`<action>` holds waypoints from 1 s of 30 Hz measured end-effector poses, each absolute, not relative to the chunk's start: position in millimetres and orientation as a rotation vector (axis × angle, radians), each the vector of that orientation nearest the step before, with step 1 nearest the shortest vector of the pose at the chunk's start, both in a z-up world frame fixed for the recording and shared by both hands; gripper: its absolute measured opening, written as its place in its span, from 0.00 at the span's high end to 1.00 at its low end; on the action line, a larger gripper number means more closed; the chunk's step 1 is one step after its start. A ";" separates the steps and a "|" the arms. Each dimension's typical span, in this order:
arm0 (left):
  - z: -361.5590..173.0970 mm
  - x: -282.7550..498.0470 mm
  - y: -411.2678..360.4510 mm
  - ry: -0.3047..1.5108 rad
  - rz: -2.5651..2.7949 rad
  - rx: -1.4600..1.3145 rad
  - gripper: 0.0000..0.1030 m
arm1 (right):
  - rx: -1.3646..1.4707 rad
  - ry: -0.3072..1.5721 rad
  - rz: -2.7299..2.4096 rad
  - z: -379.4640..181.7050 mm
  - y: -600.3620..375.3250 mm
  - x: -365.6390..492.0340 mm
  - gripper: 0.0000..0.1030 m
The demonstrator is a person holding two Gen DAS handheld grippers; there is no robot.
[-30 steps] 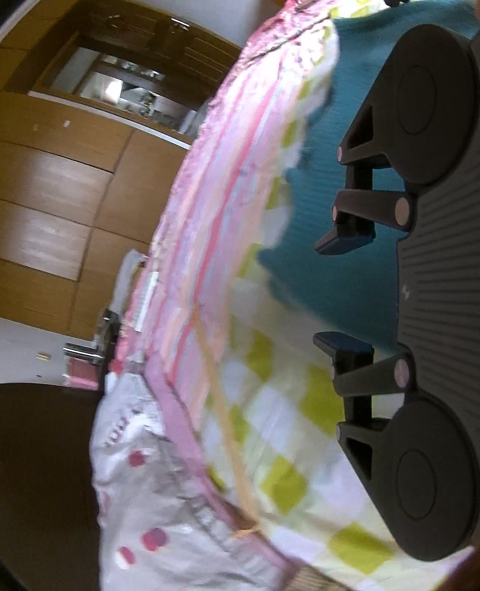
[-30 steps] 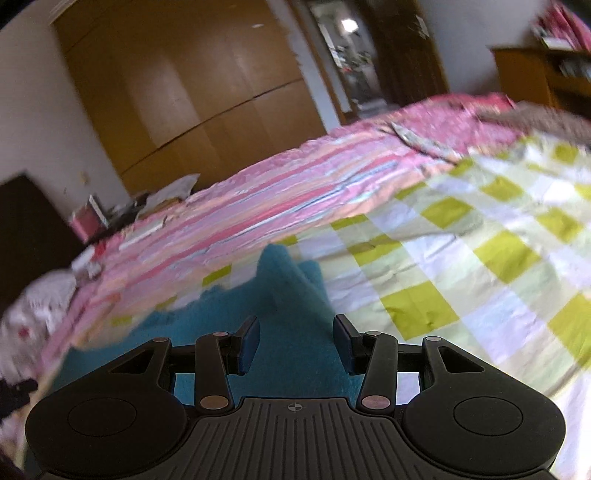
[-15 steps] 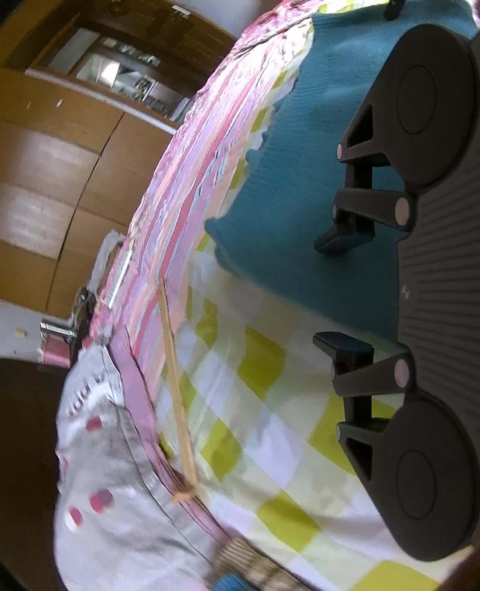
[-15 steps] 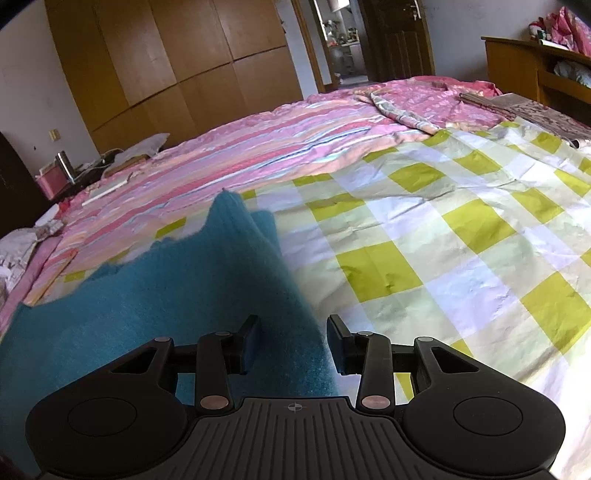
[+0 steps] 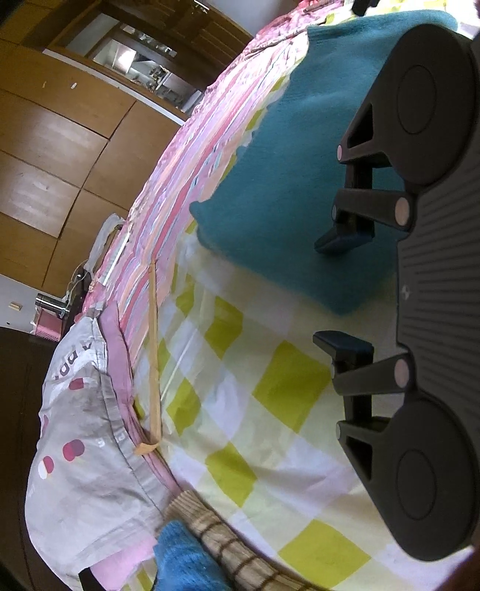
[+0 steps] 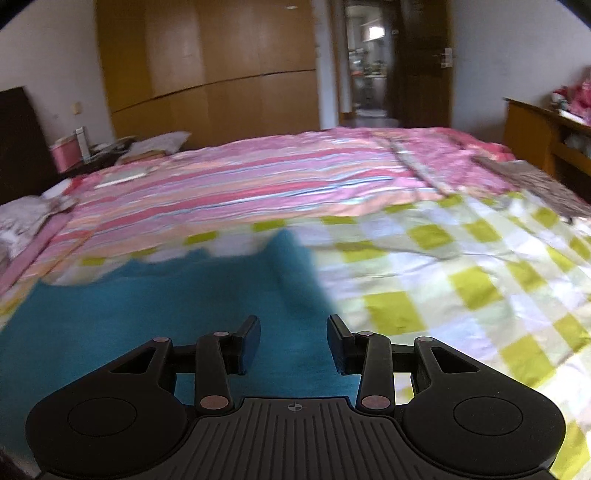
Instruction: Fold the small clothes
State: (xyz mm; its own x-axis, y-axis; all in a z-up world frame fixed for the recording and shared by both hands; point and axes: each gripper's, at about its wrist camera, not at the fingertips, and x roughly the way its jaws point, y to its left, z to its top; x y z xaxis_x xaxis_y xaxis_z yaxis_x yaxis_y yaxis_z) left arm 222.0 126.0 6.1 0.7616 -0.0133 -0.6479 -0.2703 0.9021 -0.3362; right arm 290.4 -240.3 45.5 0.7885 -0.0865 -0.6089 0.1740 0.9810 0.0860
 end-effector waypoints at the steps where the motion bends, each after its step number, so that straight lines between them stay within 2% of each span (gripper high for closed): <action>1: 5.5 221.2 126.3 0.698 0.140 -0.433 0.51 | 0.136 0.656 -0.118 47.1 -231.8 293.0 0.64; 15: 0.5 216.6 132.4 0.694 0.085 -0.419 0.50 | -0.075 0.743 0.211 55.4 -65.3 331.9 0.60; 30: -10.6 215.0 140.3 0.722 0.045 -0.504 0.50 | -0.054 0.955 0.300 46.4 44.2 406.6 0.41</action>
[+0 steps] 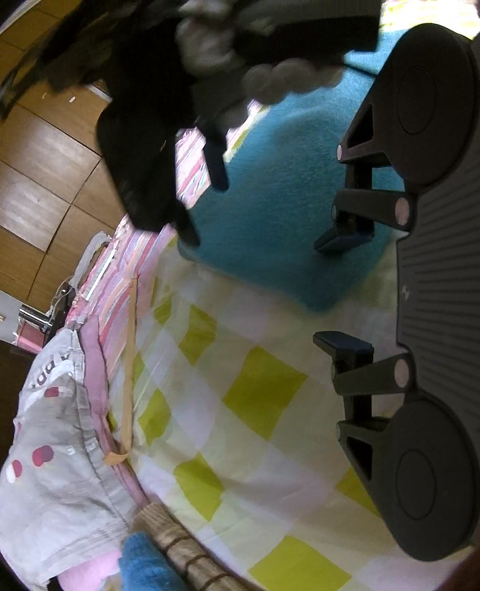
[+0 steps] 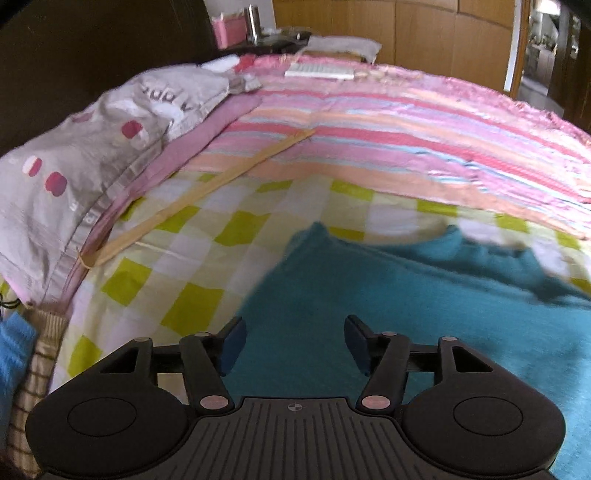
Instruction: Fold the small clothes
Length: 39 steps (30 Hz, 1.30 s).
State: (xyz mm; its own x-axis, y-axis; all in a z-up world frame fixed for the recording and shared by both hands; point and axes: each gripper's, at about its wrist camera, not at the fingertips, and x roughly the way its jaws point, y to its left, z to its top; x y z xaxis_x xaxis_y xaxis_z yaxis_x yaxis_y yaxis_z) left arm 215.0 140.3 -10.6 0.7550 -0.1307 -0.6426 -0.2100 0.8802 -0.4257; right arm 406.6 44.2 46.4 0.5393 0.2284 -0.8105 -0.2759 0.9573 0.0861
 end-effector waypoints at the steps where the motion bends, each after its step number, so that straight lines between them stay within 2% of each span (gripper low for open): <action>1: -10.9 214.9 140.1 0.722 0.044 -0.504 0.50 | -0.062 0.969 0.297 43.9 51.4 411.7 0.40; 10: -13.1 215.1 140.4 0.725 0.036 -0.509 0.50 | -0.259 1.021 0.200 18.6 99.7 438.0 0.31; 17: -12.7 212.6 135.4 0.706 0.043 -0.490 0.49 | -0.475 1.015 0.155 -6.6 116.9 439.5 0.31; 20: -12.3 208.4 130.5 0.690 0.037 -0.492 0.49 | -0.482 1.015 0.168 -6.4 110.8 440.7 0.36; 23: -11.5 203.8 127.5 0.670 0.044 -0.496 0.42 | -0.494 1.011 0.189 -3.3 106.6 439.3 0.45; 25: -9.3 199.5 126.0 0.642 0.059 -0.492 0.29 | -0.488 1.005 0.202 0.3 102.9 436.8 0.53; 28: -5.7 191.6 122.5 0.583 0.075 -0.479 0.19 | -0.441 1.003 0.225 10.7 93.1 434.4 0.63; 39: -3.3 183.3 95.7 0.504 0.023 -0.399 0.09 | -0.269 0.967 0.281 62.2 34.2 420.6 0.70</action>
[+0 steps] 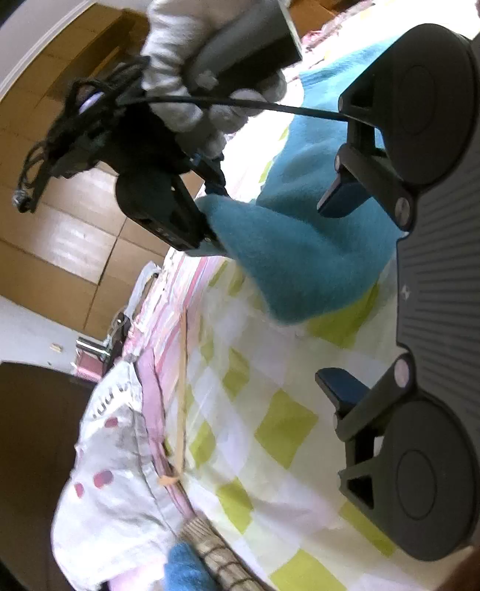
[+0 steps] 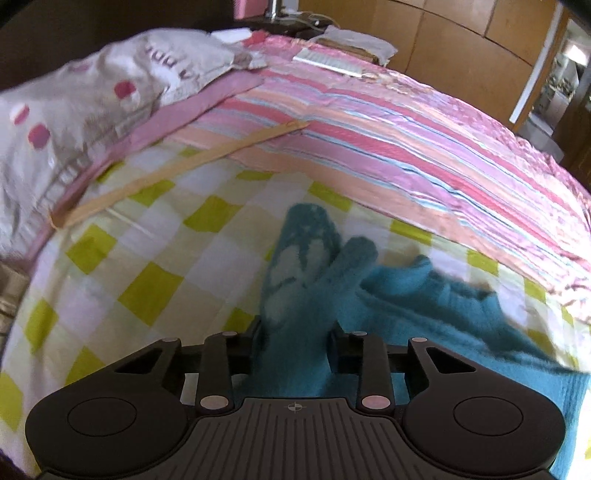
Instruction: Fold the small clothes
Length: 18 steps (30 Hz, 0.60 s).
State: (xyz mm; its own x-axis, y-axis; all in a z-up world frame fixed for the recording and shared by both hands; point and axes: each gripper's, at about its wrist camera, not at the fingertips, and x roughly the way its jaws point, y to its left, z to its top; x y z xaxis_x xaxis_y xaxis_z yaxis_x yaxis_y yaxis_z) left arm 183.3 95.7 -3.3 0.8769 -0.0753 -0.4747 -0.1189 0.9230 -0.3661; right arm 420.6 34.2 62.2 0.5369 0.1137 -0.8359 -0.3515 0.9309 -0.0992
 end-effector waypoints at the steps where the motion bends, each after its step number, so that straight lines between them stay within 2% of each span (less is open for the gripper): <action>1: -4.1 184.7 92.5 0.505 0.016 -0.387 0.09 | -0.255 0.966 0.283 64.6 28.6 419.4 0.71; 5: -5.8 194.5 82.7 0.503 -0.006 -0.351 0.09 | -0.222 0.958 0.293 69.9 14.3 413.3 0.72; 6: -6.2 198.8 81.8 0.507 -0.007 -0.349 0.11 | -0.214 0.957 0.294 70.8 12.2 412.4 0.72; 8: -7.3 205.6 80.7 0.523 -0.005 -0.359 0.22 | -0.194 0.955 0.298 72.9 8.1 410.7 0.72; 10: -7.8 209.6 82.9 0.548 -0.022 -0.396 0.37 | -0.184 0.953 0.307 75.4 3.6 408.5 0.73; 12: -5.2 210.4 82.3 0.559 -0.025 -0.400 0.45 | -0.172 0.951 0.318 77.7 -2.4 405.9 0.73; 13: -2.7 210.0 78.2 0.566 -0.012 -0.376 0.55 | -0.161 0.949 0.323 79.1 -6.5 404.8 0.73; 18: 11.7 206.7 66.1 0.571 -0.040 -0.338 0.66 | -0.058 0.949 0.350 91.3 -37.2 399.5 0.75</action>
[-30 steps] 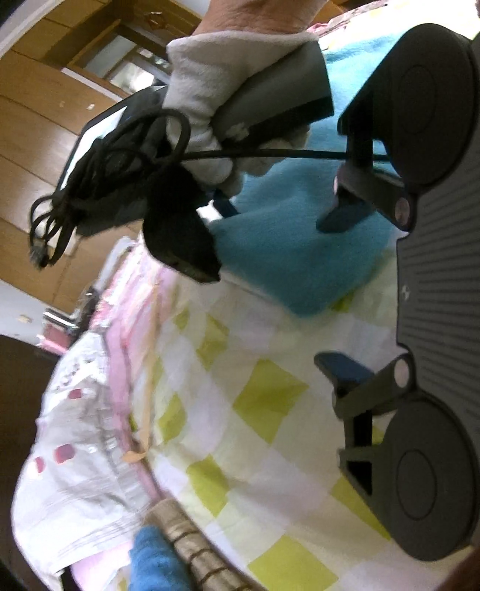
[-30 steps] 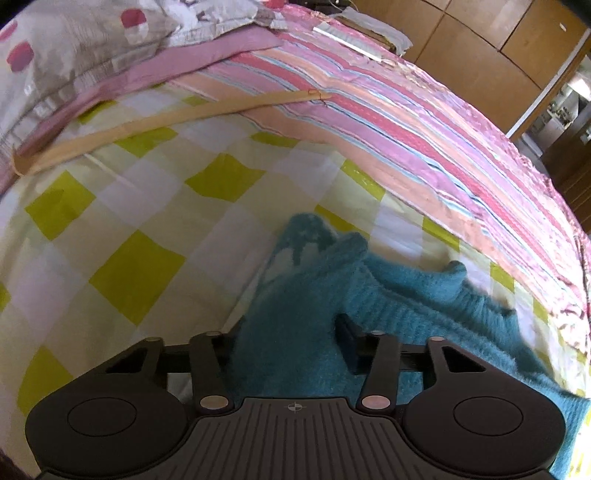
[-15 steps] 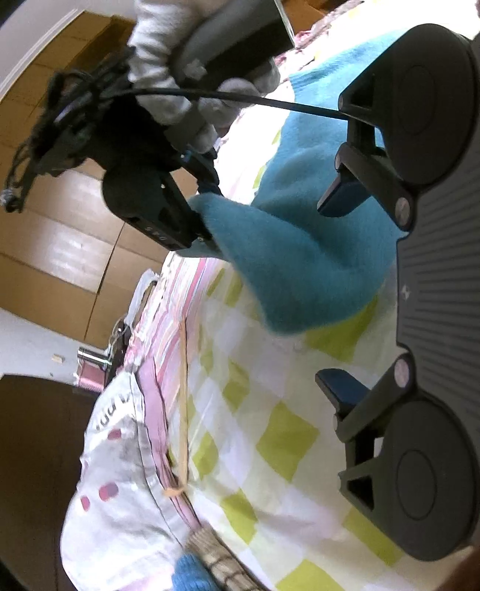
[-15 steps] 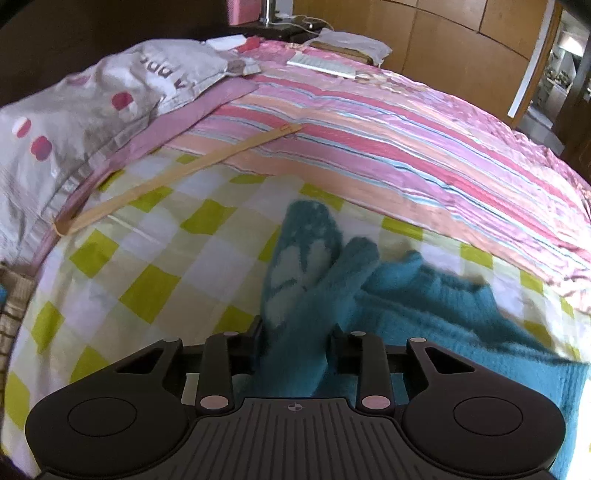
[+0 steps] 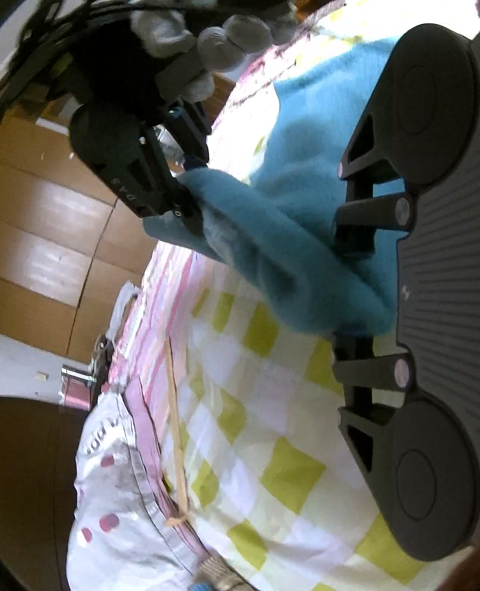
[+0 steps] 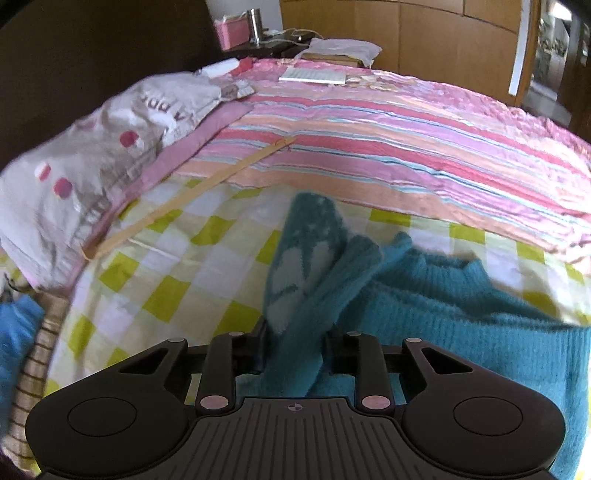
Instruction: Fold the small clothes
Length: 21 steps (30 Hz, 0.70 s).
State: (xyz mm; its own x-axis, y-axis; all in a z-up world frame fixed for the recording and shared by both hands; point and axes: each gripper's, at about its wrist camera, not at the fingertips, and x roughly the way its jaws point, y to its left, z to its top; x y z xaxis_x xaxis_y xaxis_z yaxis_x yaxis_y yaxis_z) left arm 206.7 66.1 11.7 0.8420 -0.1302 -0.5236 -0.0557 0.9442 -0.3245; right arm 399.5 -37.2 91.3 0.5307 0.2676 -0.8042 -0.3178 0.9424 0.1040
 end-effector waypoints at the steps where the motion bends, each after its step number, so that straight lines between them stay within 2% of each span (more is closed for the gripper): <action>1: 17.8 205.5 62.6 0.561 -0.052 -0.332 0.67 | -0.048 0.942 0.353 94.6 -42.9 398.0 0.75; 14: 90.8 196.4 -32.9 0.448 -0.342 -0.271 0.72 | 0.124 0.823 0.311 159.4 -170.0 376.4 0.77; 21: 84.2 208.3 -102.3 0.479 -0.403 -0.206 0.72 | 0.163 0.833 0.236 141.2 -241.9 377.2 0.78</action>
